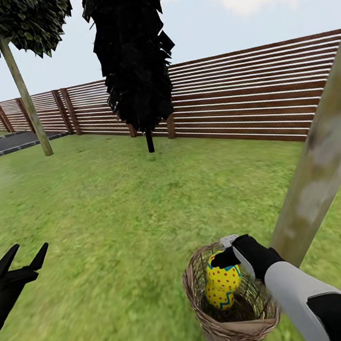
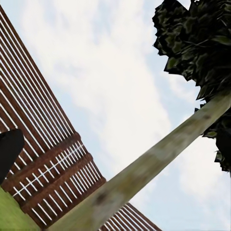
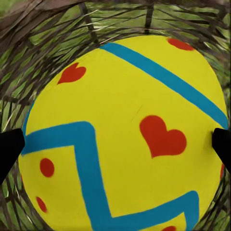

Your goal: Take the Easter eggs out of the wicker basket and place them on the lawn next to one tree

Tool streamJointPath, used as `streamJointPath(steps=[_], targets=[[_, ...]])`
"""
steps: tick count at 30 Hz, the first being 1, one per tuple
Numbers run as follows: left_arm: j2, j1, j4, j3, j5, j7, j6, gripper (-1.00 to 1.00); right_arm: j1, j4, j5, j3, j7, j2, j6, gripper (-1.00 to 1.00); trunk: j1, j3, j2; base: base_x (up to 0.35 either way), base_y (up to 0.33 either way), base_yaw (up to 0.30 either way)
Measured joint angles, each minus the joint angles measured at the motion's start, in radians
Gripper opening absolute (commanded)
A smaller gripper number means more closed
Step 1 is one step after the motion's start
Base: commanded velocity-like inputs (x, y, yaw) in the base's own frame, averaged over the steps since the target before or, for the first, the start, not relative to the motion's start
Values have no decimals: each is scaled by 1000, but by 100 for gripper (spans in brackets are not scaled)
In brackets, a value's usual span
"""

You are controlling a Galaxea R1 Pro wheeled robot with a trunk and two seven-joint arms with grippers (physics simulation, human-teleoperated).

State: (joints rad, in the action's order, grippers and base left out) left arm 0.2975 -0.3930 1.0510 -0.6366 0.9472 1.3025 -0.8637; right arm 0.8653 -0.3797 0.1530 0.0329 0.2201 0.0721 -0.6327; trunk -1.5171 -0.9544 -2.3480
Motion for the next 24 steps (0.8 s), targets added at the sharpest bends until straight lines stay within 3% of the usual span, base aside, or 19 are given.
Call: streamJointPath(steps=[2, 7, 12, 24], targets=[[0, 0, 0, 20, 0, -1, 0, 100, 0, -8, 1, 0, 1, -5, -4, -100, 8, 6, 14, 0, 0, 0], [-1, 0, 0, 22, 0, -3, 0, 100, 0, -8, 0, 0, 1, -9, -6, -100, 27, 22, 49, 0, 0, 0], [-10, 0, 12, 24, 2, -69, -1, 100, 0, -8, 0, 0, 1, -9, -6, -100, 45, 38, 84, -190, 0, 0], [-11, 0, 16, 25, 1, -72, -1, 100, 1, -18, 0, 1, 19, -17, -6, -100, 92, 75, 168, -39, 0, 0]])
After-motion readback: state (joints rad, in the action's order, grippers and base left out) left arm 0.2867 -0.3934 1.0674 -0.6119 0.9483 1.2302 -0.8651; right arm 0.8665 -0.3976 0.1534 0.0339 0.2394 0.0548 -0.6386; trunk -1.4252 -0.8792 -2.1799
